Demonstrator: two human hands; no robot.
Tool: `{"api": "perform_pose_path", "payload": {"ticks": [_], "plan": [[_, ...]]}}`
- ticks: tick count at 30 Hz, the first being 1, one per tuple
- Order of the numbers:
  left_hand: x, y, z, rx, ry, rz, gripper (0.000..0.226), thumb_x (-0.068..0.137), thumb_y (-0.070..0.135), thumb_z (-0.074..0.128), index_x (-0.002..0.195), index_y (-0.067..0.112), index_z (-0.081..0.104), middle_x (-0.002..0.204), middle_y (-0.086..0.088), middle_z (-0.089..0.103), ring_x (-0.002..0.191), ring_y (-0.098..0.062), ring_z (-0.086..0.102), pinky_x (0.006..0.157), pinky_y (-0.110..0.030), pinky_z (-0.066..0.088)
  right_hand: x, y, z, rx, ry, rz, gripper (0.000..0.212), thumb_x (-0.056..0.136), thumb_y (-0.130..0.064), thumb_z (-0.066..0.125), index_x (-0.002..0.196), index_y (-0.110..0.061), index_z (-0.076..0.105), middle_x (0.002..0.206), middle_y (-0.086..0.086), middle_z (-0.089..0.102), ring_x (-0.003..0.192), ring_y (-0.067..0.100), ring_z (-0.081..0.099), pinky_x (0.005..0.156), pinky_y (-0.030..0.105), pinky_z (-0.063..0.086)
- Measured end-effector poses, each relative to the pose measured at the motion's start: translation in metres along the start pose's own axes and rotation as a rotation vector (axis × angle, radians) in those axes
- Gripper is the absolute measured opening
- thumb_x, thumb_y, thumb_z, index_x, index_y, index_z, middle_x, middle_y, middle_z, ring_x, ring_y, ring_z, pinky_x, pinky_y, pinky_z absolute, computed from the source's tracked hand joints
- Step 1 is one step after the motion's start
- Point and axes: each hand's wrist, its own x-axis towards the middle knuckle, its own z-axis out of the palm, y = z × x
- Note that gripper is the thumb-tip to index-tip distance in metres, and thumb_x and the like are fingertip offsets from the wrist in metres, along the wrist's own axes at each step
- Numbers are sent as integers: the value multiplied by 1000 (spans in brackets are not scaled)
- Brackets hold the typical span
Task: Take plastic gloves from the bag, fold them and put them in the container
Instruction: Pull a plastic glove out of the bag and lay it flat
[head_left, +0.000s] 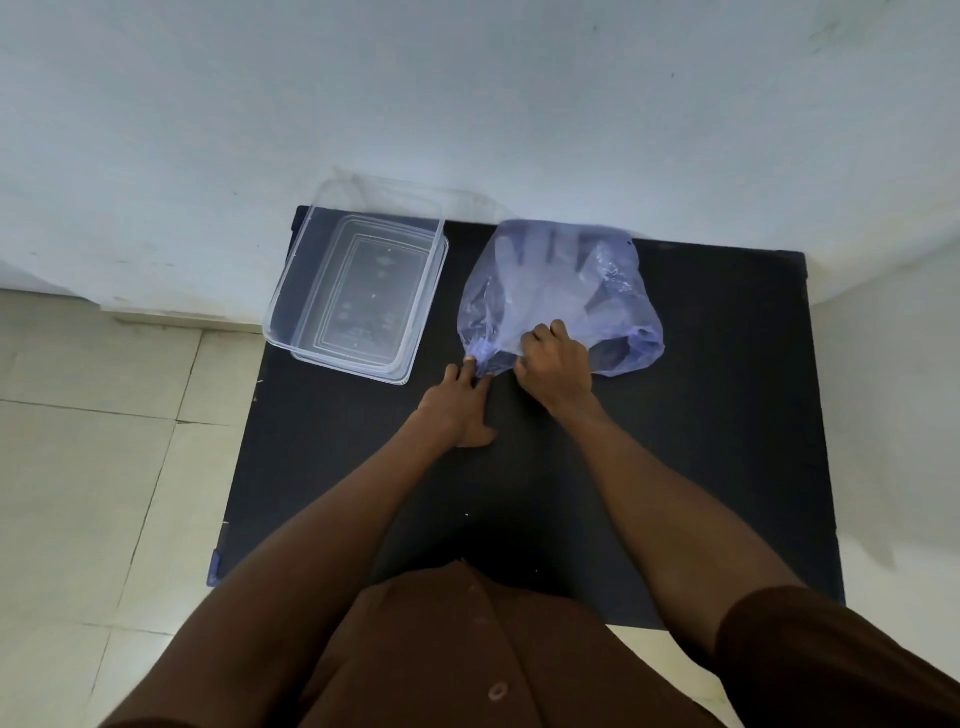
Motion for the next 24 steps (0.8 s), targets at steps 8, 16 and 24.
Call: {"api": "perform_pose_path", "payload": {"ticks": [8, 16, 24], "plan": [[0, -3, -5, -4, -28, 11, 96, 83, 55, 64, 159, 21, 16, 168, -11, -2, 152, -37, 8, 110, -55, 39, 1, 6, 6, -102, -29, 25, 11, 59, 0, 72, 55, -6, 64, 58, 8, 59, 70, 32, 60, 44, 30, 38], [-3, -1, -8, -7, -38, 14, 97, 83, 55, 65, 159, 20, 16, 168, -11, -3, 153, -38, 7, 112, -55, 37, -18, 19, 0, -96, -23, 86, 9, 72, -15, 62, 68, -8, 63, 72, 8, 64, 81, 30, 57, 61, 38, 42], [-4, -1, -9, -4, -44, 10, 98, 83, 55, 65, 160, 21, 14, 168, -10, -4, 153, -37, 6, 112, -55, 37, -37, 31, -6, 6, -79, 88, 26, 74, -20, 65, 98, -12, 68, 99, 6, 68, 97, 31, 57, 79, 44, 47]]}}
